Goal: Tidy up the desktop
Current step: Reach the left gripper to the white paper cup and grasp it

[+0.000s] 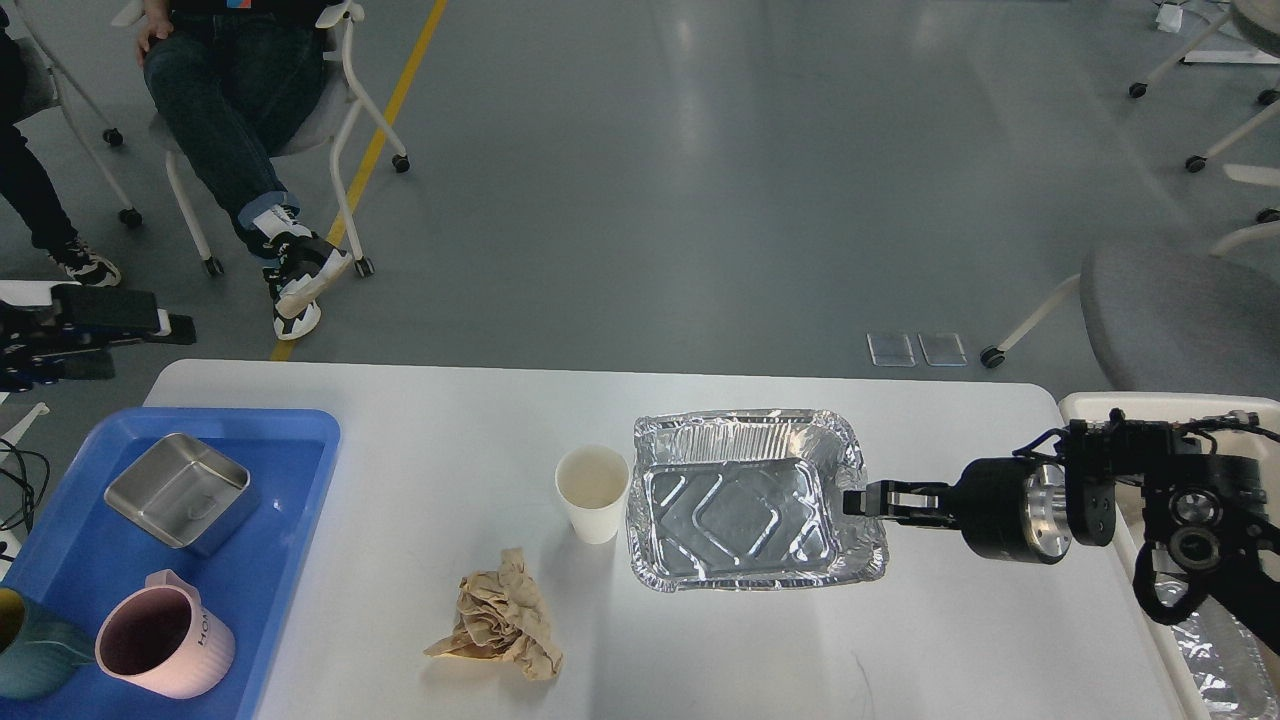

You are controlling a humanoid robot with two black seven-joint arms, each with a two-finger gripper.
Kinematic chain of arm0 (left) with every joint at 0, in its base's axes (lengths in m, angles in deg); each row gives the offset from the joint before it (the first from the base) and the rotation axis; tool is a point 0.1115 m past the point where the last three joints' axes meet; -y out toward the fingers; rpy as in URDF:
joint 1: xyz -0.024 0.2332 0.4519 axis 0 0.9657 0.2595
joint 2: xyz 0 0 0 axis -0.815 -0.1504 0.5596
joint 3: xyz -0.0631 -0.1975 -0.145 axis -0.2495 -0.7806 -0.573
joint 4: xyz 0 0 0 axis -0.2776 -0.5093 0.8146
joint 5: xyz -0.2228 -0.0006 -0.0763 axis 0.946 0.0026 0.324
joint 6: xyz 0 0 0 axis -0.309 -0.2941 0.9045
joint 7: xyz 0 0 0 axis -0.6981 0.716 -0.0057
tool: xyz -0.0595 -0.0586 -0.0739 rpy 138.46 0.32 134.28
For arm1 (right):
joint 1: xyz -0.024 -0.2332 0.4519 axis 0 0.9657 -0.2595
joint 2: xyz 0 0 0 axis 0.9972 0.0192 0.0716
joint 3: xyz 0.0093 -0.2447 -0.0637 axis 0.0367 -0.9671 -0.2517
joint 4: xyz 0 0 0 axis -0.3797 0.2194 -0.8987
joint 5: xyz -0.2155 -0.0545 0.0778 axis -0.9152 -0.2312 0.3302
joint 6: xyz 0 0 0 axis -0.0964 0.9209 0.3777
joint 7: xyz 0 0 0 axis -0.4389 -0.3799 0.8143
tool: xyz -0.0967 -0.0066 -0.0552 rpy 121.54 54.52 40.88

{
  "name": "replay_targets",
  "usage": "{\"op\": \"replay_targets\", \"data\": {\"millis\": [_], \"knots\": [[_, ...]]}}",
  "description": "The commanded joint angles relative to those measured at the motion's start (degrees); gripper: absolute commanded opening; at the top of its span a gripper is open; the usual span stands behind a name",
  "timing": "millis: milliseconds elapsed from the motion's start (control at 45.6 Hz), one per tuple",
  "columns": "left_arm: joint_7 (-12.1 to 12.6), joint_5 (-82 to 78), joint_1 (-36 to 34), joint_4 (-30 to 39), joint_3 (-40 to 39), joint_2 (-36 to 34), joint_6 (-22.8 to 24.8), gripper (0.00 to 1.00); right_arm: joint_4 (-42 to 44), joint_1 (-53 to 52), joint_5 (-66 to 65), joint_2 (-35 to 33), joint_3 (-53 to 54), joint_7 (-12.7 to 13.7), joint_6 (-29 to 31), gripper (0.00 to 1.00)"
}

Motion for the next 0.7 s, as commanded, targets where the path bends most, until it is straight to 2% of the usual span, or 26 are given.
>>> {"op": "replay_targets", "data": {"millis": [0, 110, 219, 351, 549, 680], "knots": [[4.2, -4.4, -3.2, -4.2, 0.5, 11.1, 0.0, 1.00, -0.5, 0.3, 0.0, -0.2, 0.0, 0.0, 0.0, 0.00], [6.4, -4.4, -5.9, -8.3, 2.8, 17.9, 0.0, 1.00, -0.7, 0.5, 0.0, -0.2, 0.3, 0.0, 0.0, 0.00], [6.5, -4.4, -8.6, -12.0, 8.0, 21.9, -0.2, 1.00, -0.9, 1.2, 0.0, -0.2, 0.4, 0.1, 0.0, 0.00], [6.5, -4.3, -10.1, -14.8, 12.6, 25.7, -2.4, 1.00, -1.0, 1.8, 0.0, -0.2, 0.5, 0.1, 0.0, 0.00], [6.6, -4.4, -11.0, -19.3, 13.2, 32.6, -2.9, 1.00, -1.7, 3.1, 0.0, -0.2, 1.5, 0.0, 0.0, 0.00], [6.6, -4.4, -11.4, -21.9, 13.2, 36.5, -5.2, 1.00, -2.1, 3.6, 0.0, -0.2, 1.8, 0.0, 0.0, 0.00]]}}
